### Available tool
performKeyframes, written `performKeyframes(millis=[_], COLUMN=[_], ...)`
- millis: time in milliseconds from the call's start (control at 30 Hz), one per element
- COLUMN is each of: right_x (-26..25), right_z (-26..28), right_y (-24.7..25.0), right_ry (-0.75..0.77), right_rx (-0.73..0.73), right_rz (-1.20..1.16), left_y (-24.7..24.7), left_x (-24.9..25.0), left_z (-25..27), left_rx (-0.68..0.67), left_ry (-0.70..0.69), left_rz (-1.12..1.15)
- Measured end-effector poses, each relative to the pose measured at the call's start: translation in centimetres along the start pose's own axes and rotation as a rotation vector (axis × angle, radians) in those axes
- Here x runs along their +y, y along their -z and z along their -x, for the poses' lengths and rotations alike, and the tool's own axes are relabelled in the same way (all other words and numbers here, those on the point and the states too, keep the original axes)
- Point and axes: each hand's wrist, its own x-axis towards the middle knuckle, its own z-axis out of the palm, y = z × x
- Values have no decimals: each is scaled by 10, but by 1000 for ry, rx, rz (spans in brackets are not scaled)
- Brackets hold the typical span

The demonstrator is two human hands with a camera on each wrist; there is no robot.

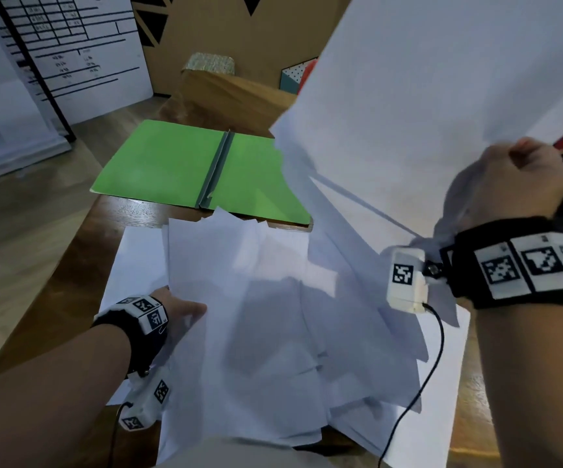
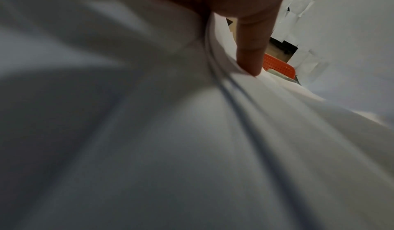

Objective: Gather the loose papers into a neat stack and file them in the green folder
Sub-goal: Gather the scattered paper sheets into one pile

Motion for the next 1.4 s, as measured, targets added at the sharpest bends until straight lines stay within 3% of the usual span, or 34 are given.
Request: performKeyframes(millis=[133,267,700,967,1133,1267,1400], right_x=[-30,-25,93,117,123,120,113], right_z=[3,9,99,144,172,190,193], right_y=[-21,-30,-13,-16,-24,-31,-36], right_ry=[-50,-124,-493,-454,-498,-430,-453], right_rx=[-29,-61,-238,-615,-756,-878,-1066], right_rz=[-88,-69,295,406,432,473,233], left_y=[0,-2,2,2,-1,0,3], left_x=[1,1,-1,-3,3,1,2], left_z=[0,6,7,6,13,17,16], left_rx=[-13,-2,-36,-46,-29,-84,-60], left_ry=[-26,-75,-63,-61,-66,-120,-58], left_rz=[-11,-36,-8,-10,162,65,7])
